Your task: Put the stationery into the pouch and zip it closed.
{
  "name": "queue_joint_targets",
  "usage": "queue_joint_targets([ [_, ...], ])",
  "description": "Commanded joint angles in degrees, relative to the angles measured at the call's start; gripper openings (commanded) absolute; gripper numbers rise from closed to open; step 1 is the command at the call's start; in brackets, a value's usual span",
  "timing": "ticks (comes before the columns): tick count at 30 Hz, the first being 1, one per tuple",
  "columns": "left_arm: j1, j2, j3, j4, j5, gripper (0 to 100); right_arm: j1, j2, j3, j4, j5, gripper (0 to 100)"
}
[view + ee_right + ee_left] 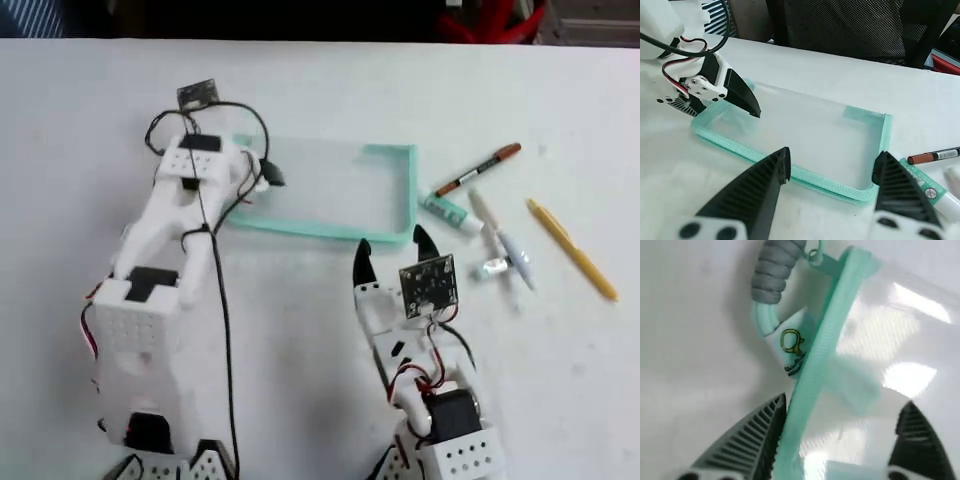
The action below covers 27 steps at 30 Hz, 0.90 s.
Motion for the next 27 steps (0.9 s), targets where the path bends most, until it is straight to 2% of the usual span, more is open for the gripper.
queue_joint_targets([
  [1, 2.0, 1.6, -6.7, 4.8, 0.1, 14, 0.2, -0.4, 0.4, 0.3, 0.2, 26.9],
  [3, 1.8, 2.3, -7.7, 5.6, 0.1, 7, 0.2, -0.4, 0.4, 0.3, 0.2, 26.9],
  [6, 1.6, 2.2, -8.5, 7.4, 0.1, 2, 0.2, -0.4, 0.4, 0.3, 0.2, 26.9],
  [12, 1.6, -1.0, -15.6, 16.6, 0.1, 2, 0.3, -0.3, 0.4, 0.3, 0.2, 26.9],
  [19, 2.0, -8.9, -25.9, 23.3, -0.2, 2, 0.7, -0.3, 0.4, 0.3, 0.2, 26.9],
  [23, 3.6, -15.1, -35.4, 26.9, -8.9, 2, 0.7, -0.3, 0.4, 0.3, 0.2, 26.9],
  [27, 8.0, -19.3, -45.8, 32.2, -17.5, 2, 0.7, -0.4, 0.4, 0.0, 0.2, 26.9],
])
